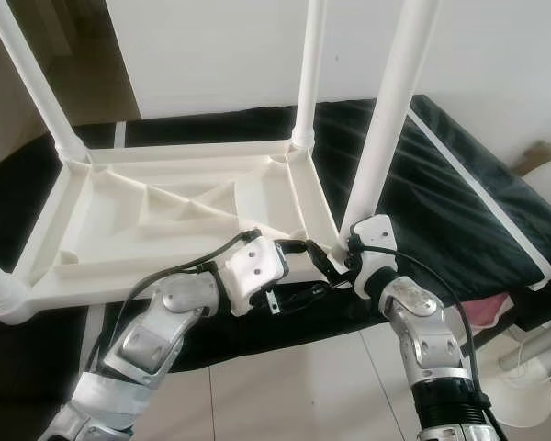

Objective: Building children table

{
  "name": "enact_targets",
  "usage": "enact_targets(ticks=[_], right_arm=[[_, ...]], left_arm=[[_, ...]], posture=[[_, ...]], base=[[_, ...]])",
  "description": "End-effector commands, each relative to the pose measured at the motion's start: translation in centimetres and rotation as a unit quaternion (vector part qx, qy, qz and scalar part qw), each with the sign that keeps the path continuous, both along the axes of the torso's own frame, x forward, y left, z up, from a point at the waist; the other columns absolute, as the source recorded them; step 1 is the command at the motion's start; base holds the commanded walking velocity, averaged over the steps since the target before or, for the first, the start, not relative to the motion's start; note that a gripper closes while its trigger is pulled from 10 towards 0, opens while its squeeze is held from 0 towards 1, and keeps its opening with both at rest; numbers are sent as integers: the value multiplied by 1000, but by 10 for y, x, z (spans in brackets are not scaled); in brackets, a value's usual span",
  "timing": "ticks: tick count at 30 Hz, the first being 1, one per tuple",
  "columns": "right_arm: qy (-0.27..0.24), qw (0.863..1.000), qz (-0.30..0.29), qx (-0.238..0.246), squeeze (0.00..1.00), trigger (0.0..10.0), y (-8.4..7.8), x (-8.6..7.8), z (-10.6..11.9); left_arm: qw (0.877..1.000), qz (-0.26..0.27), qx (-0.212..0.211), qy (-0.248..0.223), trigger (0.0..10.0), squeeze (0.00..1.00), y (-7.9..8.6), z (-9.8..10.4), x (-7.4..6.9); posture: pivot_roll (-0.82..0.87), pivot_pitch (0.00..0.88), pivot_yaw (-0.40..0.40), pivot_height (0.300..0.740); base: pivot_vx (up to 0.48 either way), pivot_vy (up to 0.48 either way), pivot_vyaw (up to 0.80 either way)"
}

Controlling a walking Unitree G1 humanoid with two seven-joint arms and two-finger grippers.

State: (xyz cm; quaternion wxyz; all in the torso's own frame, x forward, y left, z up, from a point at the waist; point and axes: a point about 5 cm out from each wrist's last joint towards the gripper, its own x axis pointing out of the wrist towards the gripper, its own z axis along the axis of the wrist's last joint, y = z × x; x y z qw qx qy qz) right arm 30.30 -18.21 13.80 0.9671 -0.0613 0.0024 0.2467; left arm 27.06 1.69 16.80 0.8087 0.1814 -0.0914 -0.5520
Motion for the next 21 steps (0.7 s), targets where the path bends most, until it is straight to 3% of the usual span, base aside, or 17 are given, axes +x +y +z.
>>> enact_targets(ticks=[1, 2, 8, 9, 11, 12, 21], right_arm=[[13, 1000, 20, -9, 0, 1255, 6, 0, -6], [15, 1000, 19, -8, 0, 0, 5, -1, -8], [21, 1000, 17, -3, 0, 0, 4, -2, -11], [20, 1000, 14, -4, 0, 4353, 3, -3, -12], [20, 1000, 12, -6, 0, 4353, 3, -3, -13], [23, 1000, 9, -4, 0, 10000, 2, -4, -14], [28, 1000, 1, 5, 0, 10000, 0, -6, -17]], left_arm=[[1000, -4, 2, 2, 10000, 0, -2, 0, -2], [1000, -4, 1, 2, 10000, 0, -2, 0, -2], [1000, -5, 1, 3, 10000, 0, -2, 0, -4], [1000, -6, 0, 3, 10000, 0, -3, 0, -4], [1000, -7, 0, 3, 10000, 0, -3, 0, -4], [1000, -8, 0, 4, 10000, 0, -3, 0, -4], [1000, -11, -1, 6, 10000, 0, -4, -1, -6]], posture=[[-9, 1, -34, 740], [-9, 2, -34, 740], [-12, 2, -36, 740], [-13, 0, -36, 740], [-13, 0, -36, 740], [-14, 0, -37, 740], [-15, 0, -44, 740]], base=[[0, 0, 0], [0, 0, 0], [0, 0, 0], [0, 0, 0], [0, 0, 0], [0, 0, 0], [0, 0, 0]])
